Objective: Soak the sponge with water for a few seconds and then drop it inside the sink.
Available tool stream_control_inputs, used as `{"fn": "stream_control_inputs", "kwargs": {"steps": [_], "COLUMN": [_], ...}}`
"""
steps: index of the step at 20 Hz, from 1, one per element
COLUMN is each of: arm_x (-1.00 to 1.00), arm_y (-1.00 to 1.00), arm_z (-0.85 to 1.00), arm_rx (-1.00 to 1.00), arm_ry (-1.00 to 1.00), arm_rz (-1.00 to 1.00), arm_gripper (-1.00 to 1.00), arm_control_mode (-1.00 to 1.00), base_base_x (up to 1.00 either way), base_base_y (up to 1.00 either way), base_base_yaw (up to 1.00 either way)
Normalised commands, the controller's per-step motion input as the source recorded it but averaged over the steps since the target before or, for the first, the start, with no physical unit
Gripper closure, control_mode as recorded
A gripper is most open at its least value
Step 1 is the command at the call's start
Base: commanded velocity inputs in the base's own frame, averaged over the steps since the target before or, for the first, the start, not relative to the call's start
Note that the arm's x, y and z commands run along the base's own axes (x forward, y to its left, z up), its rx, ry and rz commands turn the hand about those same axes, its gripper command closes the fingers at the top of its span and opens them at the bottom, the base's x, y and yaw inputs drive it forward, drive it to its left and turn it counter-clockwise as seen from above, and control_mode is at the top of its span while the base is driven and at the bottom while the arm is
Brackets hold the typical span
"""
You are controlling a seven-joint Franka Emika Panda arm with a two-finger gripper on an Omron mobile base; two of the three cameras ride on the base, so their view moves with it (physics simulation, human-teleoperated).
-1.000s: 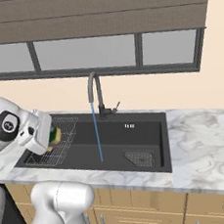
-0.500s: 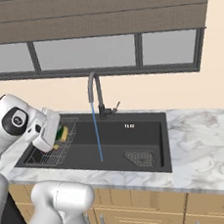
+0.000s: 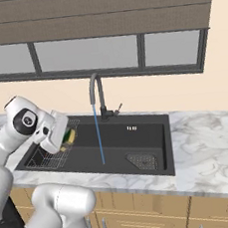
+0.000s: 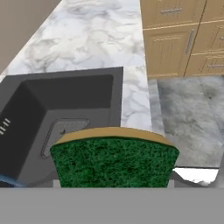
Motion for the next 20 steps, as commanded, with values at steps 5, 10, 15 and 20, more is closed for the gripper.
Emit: {"fn": "stream_control_inputs", "kwargs": {"steps": [5, 10, 15, 20], "arm_x": [0.27, 0.27, 0.11, 0.02], "arm_y": [-0.07, -0.14, -0.15, -0.1], "arm_z": [-0.22, -0.13, -0.12, -0.08], "arm_rx": [0.0, 0.0, 0.0, 0.0], "arm_ry": [0.0, 0.07, 0.14, 0.15], "arm_rz": [-0.04, -0.04, -0.02, -0.01], "arm_gripper": [1.0, 1.0, 1.0, 1.0], "arm_control_mode": [-1.0, -1.0, -1.0, -1.0], "base_base_x": [0.0, 0.0, 0.0, 0.0], "base_base_y": [0.0, 0.0, 0.0, 0.0], "base_base_yaw": [0.0, 0.0, 0.0, 0.0]}}
